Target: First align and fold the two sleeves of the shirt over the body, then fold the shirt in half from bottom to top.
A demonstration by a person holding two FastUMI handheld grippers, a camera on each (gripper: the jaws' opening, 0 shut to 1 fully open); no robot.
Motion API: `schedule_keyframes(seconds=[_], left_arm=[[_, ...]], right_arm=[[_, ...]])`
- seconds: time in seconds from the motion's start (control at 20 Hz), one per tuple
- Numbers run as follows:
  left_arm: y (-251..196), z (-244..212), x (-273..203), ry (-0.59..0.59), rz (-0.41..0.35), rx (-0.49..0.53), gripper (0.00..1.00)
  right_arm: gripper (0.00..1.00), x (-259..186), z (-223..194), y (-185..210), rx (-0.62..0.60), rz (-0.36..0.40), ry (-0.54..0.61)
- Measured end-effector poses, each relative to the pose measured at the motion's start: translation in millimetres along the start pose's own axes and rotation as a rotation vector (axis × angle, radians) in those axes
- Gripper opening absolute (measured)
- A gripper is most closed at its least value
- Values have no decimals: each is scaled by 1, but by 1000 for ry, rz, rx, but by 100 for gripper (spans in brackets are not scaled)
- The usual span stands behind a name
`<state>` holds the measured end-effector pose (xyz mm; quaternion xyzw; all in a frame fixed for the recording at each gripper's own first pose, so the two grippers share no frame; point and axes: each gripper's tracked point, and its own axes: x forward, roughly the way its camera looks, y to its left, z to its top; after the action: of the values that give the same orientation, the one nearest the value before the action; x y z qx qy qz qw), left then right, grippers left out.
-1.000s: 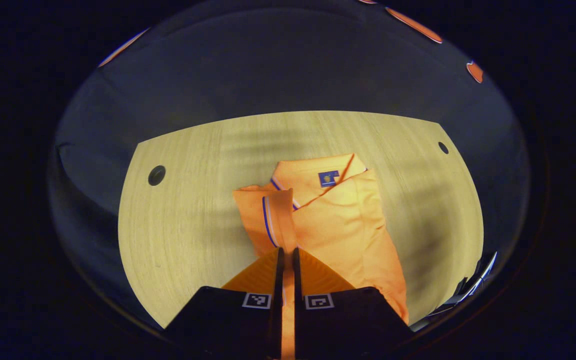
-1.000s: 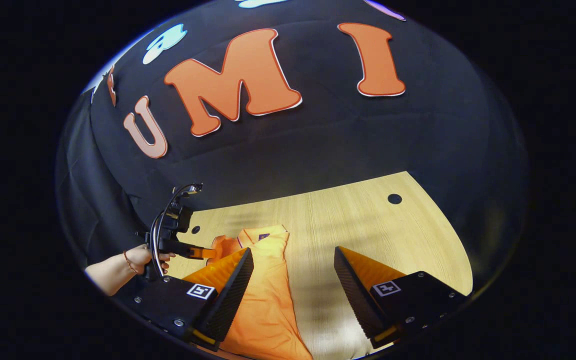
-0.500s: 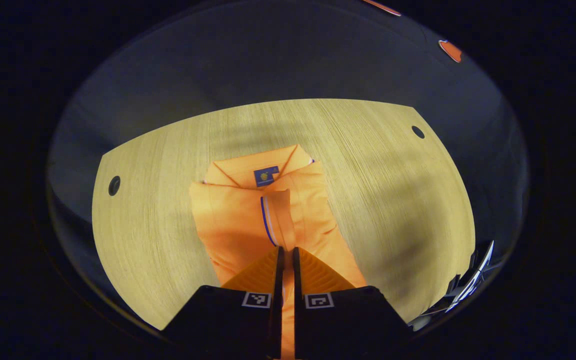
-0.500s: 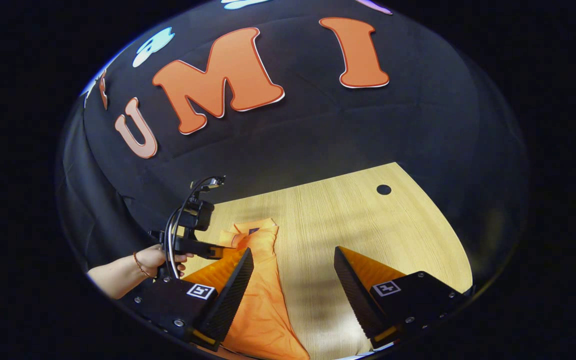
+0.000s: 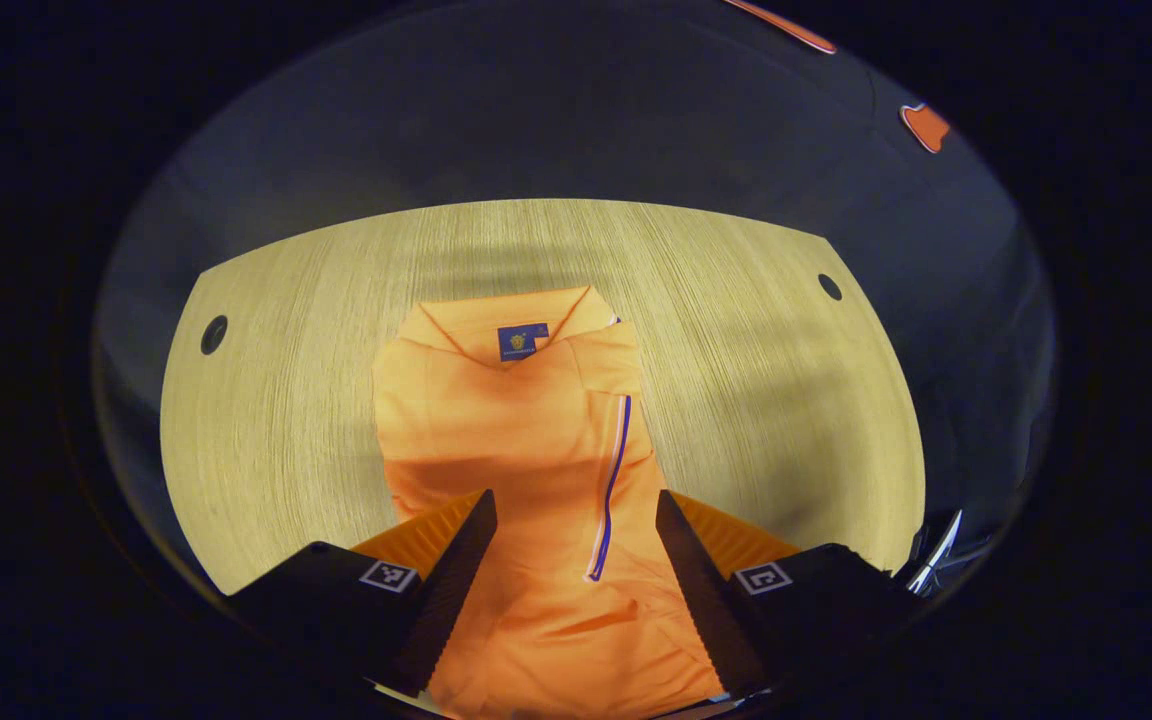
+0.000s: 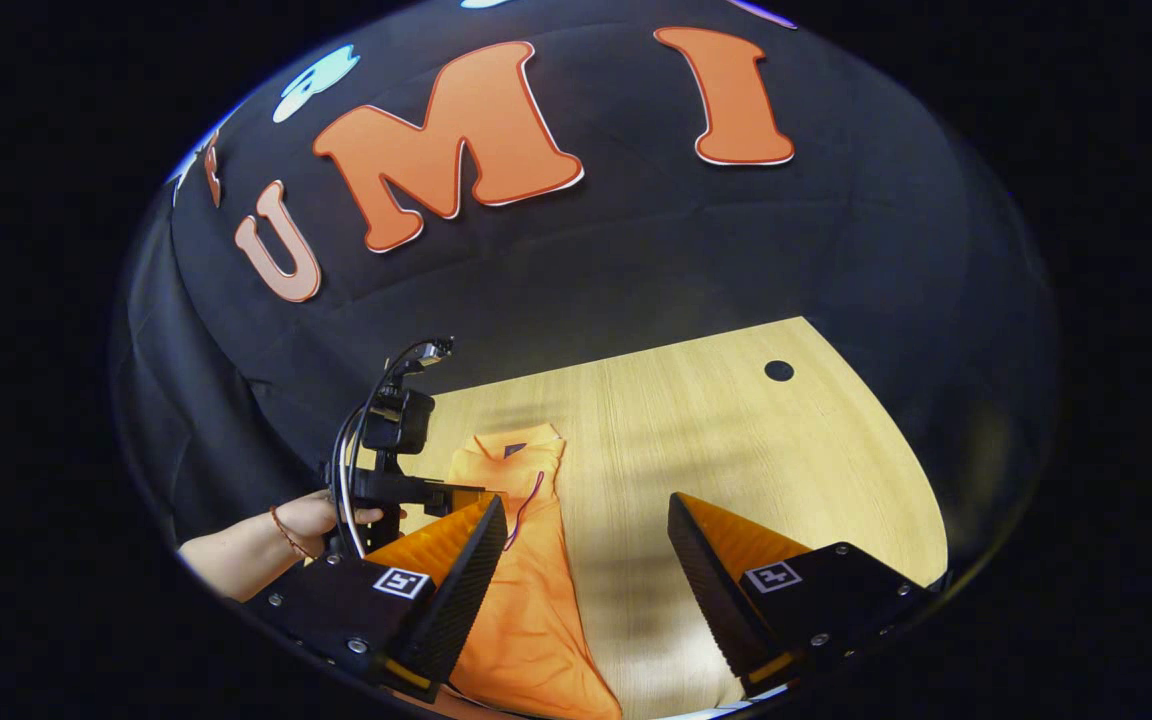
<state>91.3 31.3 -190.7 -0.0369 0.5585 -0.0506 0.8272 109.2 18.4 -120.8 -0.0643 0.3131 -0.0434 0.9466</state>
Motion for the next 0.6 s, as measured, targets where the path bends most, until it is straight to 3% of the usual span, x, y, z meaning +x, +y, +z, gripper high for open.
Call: schedule_keyframes(seconds=[0.2, 0.6], left_arm=[[17, -12, -36, -45, -27, -42, 99], [85, -98, -103, -32, 11, -67, 99]], right_arm=[[99, 8, -17, 19, -40, 24, 55], [99, 26, -80, 54, -139, 48, 205]])
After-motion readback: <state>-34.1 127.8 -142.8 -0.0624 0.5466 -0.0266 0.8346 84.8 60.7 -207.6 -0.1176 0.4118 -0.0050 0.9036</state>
